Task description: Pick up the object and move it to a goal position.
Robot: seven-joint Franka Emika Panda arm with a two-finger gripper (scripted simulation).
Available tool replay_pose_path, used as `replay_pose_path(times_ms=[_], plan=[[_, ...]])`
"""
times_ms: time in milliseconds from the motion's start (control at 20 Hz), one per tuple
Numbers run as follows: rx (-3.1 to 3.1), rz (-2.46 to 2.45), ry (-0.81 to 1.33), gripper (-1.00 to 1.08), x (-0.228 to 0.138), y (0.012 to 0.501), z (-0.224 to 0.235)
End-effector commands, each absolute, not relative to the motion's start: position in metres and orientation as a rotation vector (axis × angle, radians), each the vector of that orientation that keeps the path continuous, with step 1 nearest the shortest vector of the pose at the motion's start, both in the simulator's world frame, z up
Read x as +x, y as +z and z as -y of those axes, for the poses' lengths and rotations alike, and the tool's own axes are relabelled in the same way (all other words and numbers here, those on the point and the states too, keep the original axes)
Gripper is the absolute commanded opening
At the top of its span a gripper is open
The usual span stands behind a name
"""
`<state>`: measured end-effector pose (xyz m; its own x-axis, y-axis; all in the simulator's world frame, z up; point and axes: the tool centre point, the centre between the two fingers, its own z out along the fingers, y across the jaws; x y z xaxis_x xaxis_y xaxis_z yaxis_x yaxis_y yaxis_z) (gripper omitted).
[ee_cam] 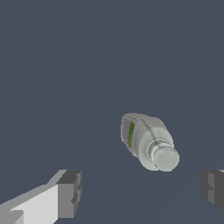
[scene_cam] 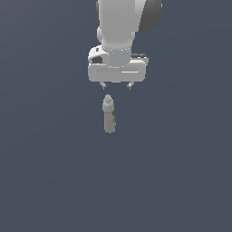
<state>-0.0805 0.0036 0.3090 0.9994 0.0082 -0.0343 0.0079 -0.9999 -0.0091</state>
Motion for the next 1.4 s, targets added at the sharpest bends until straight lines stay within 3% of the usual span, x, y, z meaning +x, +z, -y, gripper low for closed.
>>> replay_pose_path(times_ms=[0, 700, 1350], plan=[[-3.132, 0.013, 0.054, 1.00, -0.081, 0.309, -0.004], [-3.152, 0.017, 0.047, 1.00, -0.081, 0.312, 0.002], [-3.141, -0.086, 0.002, 1.00, -0.091, 0.282, 0.038]])
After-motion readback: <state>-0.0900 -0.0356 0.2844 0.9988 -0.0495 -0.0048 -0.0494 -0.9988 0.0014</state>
